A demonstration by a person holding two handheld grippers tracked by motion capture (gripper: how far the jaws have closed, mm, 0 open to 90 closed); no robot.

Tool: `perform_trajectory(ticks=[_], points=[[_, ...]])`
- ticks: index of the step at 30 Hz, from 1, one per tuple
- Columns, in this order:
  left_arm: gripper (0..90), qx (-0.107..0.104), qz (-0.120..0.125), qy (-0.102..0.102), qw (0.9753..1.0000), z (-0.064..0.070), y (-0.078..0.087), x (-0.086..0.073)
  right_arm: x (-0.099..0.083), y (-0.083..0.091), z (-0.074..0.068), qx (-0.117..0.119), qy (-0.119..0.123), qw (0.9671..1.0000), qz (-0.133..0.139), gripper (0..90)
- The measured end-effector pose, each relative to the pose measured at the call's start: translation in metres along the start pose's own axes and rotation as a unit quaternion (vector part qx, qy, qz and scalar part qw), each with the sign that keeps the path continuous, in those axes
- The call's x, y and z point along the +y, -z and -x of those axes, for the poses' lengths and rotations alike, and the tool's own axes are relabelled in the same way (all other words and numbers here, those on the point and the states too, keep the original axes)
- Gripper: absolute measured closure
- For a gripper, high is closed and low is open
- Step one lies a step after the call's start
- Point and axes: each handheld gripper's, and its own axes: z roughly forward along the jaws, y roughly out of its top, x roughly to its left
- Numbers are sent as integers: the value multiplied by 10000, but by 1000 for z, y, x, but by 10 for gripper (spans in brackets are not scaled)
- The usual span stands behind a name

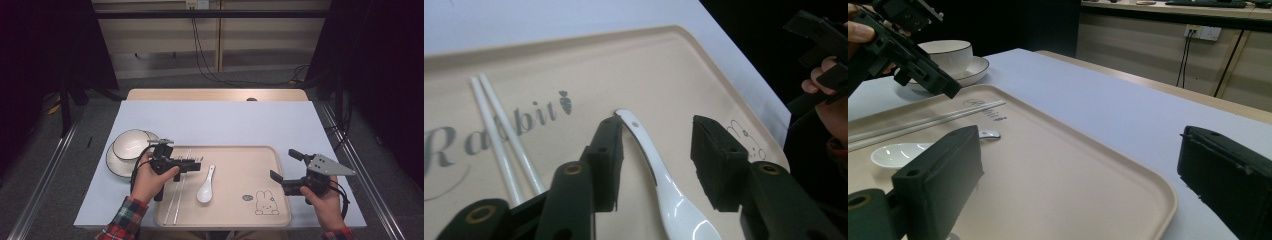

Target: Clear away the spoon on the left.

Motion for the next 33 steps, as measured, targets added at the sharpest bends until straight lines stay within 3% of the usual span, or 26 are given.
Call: perform_trajectory(ticks=[9,21,33], points=[[414,350,43,-274,9990,5,17,17,0,0,1,-1,25,10000,-13,35],[223,886,12,-416,9952,2,37,35,0,-1,1,-21,0,10000,-15,35],[166,1362,25,-402,9899,-11,69,48,-1,0,1,-54,-9,10000,-41,34]])
